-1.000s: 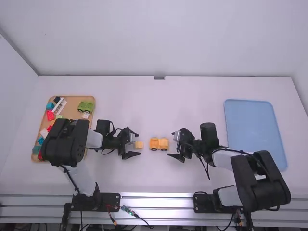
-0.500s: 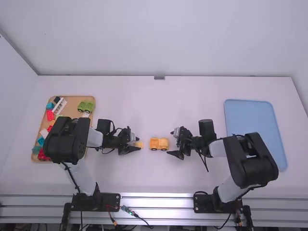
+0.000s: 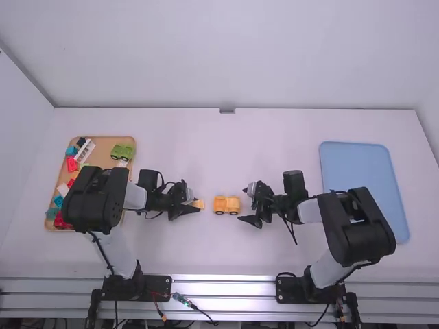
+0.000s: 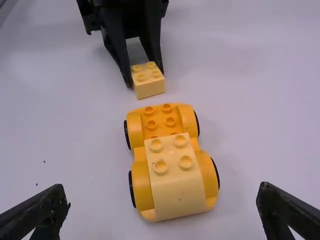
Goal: Assemble lego blocks to make yellow taxi
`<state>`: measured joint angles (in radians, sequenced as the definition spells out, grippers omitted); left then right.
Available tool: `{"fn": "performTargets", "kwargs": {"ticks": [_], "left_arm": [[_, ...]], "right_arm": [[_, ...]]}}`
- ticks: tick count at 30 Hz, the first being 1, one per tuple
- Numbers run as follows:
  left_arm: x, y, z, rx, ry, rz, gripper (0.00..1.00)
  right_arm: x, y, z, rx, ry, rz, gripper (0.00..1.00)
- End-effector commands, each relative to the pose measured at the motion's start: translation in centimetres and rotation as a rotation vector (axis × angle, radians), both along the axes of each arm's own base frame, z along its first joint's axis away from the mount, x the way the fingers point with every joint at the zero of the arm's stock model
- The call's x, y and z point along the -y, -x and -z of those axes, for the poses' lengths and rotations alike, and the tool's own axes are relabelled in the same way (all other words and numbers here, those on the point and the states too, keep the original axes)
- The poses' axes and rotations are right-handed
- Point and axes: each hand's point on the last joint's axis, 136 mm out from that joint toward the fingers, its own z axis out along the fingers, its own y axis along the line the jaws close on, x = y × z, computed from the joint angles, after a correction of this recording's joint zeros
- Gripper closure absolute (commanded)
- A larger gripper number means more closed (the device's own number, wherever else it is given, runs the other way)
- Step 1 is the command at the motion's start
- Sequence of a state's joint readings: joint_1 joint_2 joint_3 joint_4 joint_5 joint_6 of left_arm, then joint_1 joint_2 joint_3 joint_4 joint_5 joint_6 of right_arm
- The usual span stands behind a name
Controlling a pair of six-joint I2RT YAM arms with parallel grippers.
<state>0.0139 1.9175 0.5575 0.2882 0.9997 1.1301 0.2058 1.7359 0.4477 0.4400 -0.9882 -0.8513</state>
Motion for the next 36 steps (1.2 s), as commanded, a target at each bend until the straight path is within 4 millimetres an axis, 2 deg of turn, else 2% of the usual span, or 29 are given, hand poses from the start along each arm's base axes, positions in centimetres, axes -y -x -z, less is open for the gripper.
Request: {"fn": "performTargets", "kwargs": {"ticks": [1,4,11,15,22,30,36], "left_arm": [[0.3,-0.4,-0.1,-0.041,0.021,-0.026,0.9],[0.3,-1.5,-0.8,-0.06,0.049,-0.08,0.98],[0.4,-3.1,-3.4,-0.086,0.104,-0.163,0.98],[0.4,-2.8,-5.3,-0.05,0.117,-0.169,0.98],[1.1,-0.9,-7.7,-0.02,0.138,-0.134,0.98],[3.6,0.6,-6.9,0.029,0.058,-0.035,0.98],[5.1,1.2,-6.3,0.069,0.003,0.012,0.98]], "right_arm": [[-0.4,0.2,0.6,0.014,0.006,-0.037,0.01],[-0.9,0.7,1.4,0.016,0.011,-0.066,0.01],[-2.2,0.5,2.2,0.057,-0.039,-0.105,0.01],[-2.5,-1.0,2.6,0.009,-0.078,-0.034,0.01],[-4.3,-1.1,3.7,0.006,-0.108,-0.094,0.01],[-5.3,-1.7,4.8,-0.017,-0.108,-0.111,0.0],[-5.3,-1.3,4.7,-0.007,-0.123,-0.123,0.14]]}}
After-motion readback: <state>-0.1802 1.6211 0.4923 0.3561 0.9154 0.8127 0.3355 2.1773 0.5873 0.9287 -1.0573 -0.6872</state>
